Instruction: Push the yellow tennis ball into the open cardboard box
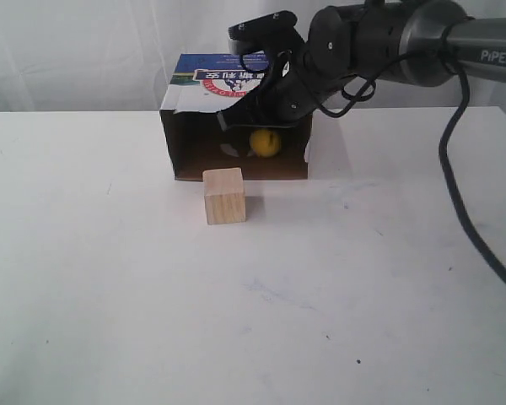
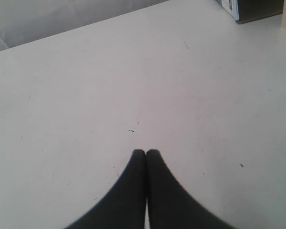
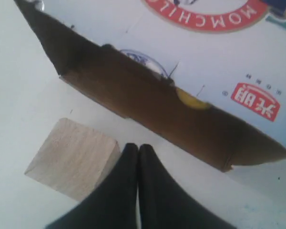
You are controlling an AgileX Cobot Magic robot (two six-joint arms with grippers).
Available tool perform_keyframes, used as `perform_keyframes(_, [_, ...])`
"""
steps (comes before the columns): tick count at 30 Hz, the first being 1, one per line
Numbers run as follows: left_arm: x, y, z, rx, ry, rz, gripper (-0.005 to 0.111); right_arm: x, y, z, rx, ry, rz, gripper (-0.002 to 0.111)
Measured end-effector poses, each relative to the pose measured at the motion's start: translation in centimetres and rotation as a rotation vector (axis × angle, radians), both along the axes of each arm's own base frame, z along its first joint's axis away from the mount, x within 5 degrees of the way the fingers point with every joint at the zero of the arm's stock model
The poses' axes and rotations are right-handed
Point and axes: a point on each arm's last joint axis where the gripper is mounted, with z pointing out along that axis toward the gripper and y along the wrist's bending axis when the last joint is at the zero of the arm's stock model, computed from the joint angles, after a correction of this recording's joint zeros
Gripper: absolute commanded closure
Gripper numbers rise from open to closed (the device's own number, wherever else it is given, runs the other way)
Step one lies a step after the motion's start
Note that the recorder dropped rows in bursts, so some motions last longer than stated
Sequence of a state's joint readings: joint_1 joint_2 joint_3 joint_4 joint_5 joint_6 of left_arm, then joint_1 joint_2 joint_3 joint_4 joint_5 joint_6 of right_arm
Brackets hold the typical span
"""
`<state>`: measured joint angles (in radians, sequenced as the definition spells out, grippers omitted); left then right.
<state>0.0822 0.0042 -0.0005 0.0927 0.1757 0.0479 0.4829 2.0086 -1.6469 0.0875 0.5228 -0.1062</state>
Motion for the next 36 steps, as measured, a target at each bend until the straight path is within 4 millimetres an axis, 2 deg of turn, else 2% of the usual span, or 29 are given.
perform_keyframes(3, [0.0,0.0,0.0,0.000,0.000,0.000,0.107,-0.3,-0.1,-0.2,-0.014,0.041,-0.003,0.108])
perform_keyframes(8, [0.0,0.0,0.0,0.000,0.000,0.000,0.107,-1.6,-0.8,0.8,-0.055,0.136,-0.016,0.108])
perform_keyframes(12, [0.0,0.0,0.0,0.000,0.000,0.000,0.107,-4.0,-2.9,1.0,-0.236,0.311,-0.049,0.108])
perform_keyframes(14, [0.0,0.0,0.0,0.000,0.000,0.000,0.107,-5.6,-5.0,0.8,-0.411,0.391,-0.081,0.108])
perform_keyframes(17, [0.0,0.0,0.0,0.000,0.000,0.000,0.107,-6.6,-8.7,1.7,-0.668,0.339,-0.193,0.108])
perform_keyframes(19, [0.0,0.0,0.0,0.000,0.000,0.000,0.107,-6.6,-11.8,3.3,-0.776,0.236,-0.326,0.108])
perform_keyframes(22, [0.0,0.0,0.0,0.000,0.000,0.000,0.107,-7.6,-16.7,7.5,-0.738,0.137,-0.513,0.108])
perform_keyframes(24, [0.0,0.0,0.0,0.000,0.000,0.000,0.107,-9.6,-19.5,10.9,-0.569,0.064,-0.604,0.108])
perform_keyframes(26, [0.0,0.0,0.0,0.000,0.000,0.000,0.107,-12.5,-21.1,14.7,-0.361,-0.092,-0.624,0.108])
perform_keyframes(28, [0.0,0.0,0.0,0.000,0.000,0.000,0.107,-15.5,-21.8,17.5,-0.192,-0.275,-0.612,0.108])
perform_keyframes(30, [0.0,0.0,0.0,0.000,0.000,0.000,0.107,-19.0,-22.2,19.9,-0.094,-0.497,-0.578,0.108])
perform_keyframes(33, [0.0,0.0,0.0,0.000,0.000,0.000,0.107,-23.4,-22.2,20.8,-0.053,-0.720,-0.514,0.108])
perform_keyframes(36, [0.0,0.0,0.0,0.000,0.000,0.000,0.107,-27.2,-22.3,19.9,-0.032,-0.825,-0.486,0.108])
